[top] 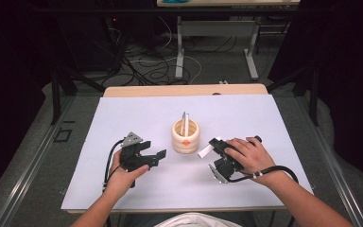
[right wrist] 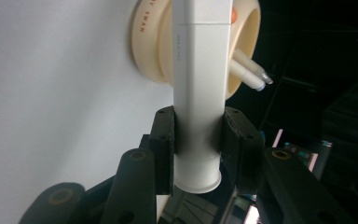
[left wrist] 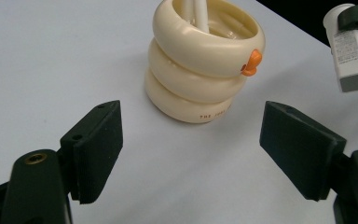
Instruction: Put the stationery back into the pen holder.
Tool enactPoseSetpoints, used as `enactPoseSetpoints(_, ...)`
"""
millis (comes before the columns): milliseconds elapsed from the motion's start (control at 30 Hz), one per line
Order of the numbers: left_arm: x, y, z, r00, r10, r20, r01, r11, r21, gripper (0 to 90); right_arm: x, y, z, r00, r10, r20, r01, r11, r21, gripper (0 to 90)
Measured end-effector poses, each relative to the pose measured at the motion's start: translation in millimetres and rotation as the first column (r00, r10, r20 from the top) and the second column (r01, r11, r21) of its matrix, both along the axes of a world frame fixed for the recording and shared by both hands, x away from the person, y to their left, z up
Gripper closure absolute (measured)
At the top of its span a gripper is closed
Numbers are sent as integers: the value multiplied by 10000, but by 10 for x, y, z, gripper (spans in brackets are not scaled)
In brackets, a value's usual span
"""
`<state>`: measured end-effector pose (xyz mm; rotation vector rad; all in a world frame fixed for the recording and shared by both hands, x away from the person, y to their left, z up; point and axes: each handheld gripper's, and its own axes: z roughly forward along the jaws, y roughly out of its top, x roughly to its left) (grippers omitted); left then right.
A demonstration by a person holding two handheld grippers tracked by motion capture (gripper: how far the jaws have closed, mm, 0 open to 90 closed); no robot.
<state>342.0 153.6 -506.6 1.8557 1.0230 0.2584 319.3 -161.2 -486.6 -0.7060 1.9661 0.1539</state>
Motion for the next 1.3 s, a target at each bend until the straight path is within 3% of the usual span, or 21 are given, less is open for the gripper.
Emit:
enactPoseSetpoints(167, -4, -8, 3, 10000, -80, -23, 80, 10000, 12, 216, -48, 28, -5, 9954, 284, 918, -278, 9996, -77, 674)
enactPoseSetpoints(333, -12, -25, 13, 9998, -177, 77, 177, 9998, 38, 218, -97, 53, -19, 9811, 459, 1882, -480, 9988, 62, 674)
enactPoseSetpoints(567, -30, -53, 29, 9991, -381, 181, 380, 9992, 86, 220, -157, 104, 1, 9465, 821, 3120, -957, 9950, 284, 674)
enactPoseSetpoints(700, -39, -79, 43, 9975, -624, 337, 620, 9980, 129, 227, -187, 114, -25, 9350, 947, 3417, -1152, 9925, 401, 674)
enactPoseSetpoints(1000, -93, -209, 125, 9903, -1240, 622, 1223, 9920, 295, 244, -236, 126, -116, 9020, 1760, 3942, -1588, 9844, -761, 674)
enactPoseSetpoints(1233, -136, -368, 235, 9815, -1847, 508, 1831, 9825, 339, 251, -286, 145, -216, 8941, 2210, 3894, -1740, 9729, -1525, 673)
enactPoseSetpoints(1300, -146, -415, 252, 9780, -2019, 520, 1997, 9788, 447, 262, -292, 156, -231, 8849, 2474, 3947, -1916, 9656, -1755, 673)
